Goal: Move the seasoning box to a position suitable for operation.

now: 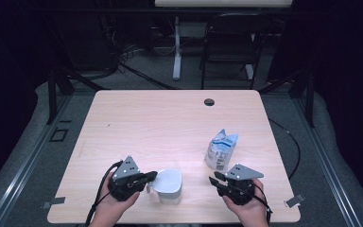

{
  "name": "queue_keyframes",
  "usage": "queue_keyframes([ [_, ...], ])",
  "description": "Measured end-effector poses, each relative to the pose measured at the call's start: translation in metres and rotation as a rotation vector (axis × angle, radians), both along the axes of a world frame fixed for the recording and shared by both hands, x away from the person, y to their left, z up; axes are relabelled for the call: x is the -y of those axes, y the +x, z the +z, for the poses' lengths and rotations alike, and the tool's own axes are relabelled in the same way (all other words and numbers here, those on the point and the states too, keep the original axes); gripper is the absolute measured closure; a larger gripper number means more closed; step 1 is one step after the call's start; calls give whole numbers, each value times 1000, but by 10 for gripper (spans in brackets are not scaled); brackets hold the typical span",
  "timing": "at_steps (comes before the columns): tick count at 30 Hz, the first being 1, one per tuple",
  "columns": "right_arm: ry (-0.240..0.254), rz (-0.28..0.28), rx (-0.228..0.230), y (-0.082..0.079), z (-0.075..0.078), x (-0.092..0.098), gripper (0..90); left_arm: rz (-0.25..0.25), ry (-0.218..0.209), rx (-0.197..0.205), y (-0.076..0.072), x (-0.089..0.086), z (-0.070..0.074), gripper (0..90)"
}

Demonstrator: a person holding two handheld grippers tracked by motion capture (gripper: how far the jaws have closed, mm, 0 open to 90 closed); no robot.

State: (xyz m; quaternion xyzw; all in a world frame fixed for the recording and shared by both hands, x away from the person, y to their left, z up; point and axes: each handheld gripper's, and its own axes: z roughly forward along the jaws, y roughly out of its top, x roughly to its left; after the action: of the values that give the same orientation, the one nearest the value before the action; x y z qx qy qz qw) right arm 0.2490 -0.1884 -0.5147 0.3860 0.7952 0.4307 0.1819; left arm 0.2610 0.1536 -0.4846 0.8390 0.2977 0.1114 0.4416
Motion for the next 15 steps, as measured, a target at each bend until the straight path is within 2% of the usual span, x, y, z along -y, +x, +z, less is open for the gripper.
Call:
queue_keyframes([
  [5,-5,37,11,7,11,-15,771,1,7,7,-1,1,0,900],
  [8,-8,53,12,9,13,-23,805,1,8,8,-1,1,0,900],
  [10,-31,92,1,12,14,-36,889,1,7,10,-1,1,0,900],
  [15,-47,144,-10,13,12,-48,900,-2,5,6,-3,1,0,900],
])
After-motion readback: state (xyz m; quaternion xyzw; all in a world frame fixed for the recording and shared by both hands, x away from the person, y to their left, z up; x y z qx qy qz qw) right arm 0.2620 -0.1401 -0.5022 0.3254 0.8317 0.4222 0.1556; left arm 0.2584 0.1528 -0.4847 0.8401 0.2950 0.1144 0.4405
